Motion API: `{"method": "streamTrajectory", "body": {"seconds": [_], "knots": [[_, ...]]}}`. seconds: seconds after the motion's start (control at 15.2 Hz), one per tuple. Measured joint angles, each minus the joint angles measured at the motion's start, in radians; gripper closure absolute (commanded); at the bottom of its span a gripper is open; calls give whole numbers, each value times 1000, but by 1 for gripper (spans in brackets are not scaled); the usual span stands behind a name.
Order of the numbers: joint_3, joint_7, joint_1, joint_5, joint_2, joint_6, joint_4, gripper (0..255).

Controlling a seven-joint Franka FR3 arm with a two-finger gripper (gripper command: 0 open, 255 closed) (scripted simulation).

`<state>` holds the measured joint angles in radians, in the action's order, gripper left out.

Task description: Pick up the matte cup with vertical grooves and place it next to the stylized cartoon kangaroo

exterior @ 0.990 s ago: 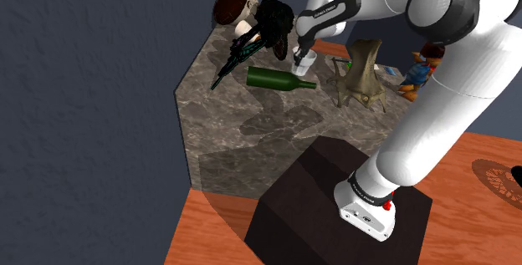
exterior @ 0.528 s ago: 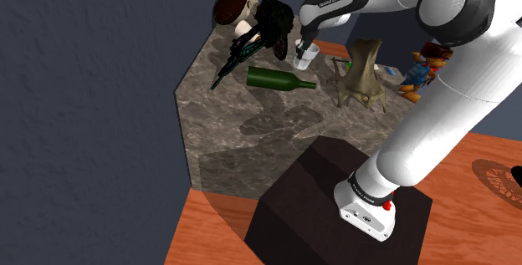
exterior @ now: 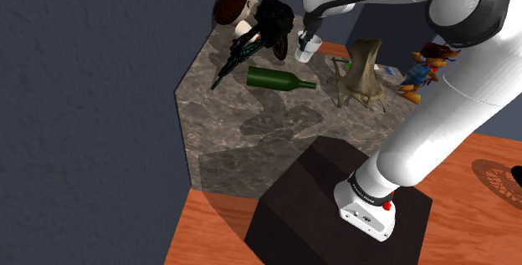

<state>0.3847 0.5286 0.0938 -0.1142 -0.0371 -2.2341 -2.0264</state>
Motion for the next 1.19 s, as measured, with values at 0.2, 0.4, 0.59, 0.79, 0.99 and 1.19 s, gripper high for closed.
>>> {"method": "streamTrajectory", "body": {"seconds": [0.2, 0.4, 0.59, 0.79, 0.99, 1.19], "knots": [[-1, 0, -1, -4, 14, 37, 24, 255], [-1, 3, -2, -5, 23, 76, 54, 255], [-3, 3, -4, -7, 35, 116, 83, 255], [-4, 5, -5, -8, 41, 155, 116, 255], [-5, 7, -6, -8, 48, 197, 151, 255], [-6, 10, -7, -8, 50, 237, 190, 255]]}}
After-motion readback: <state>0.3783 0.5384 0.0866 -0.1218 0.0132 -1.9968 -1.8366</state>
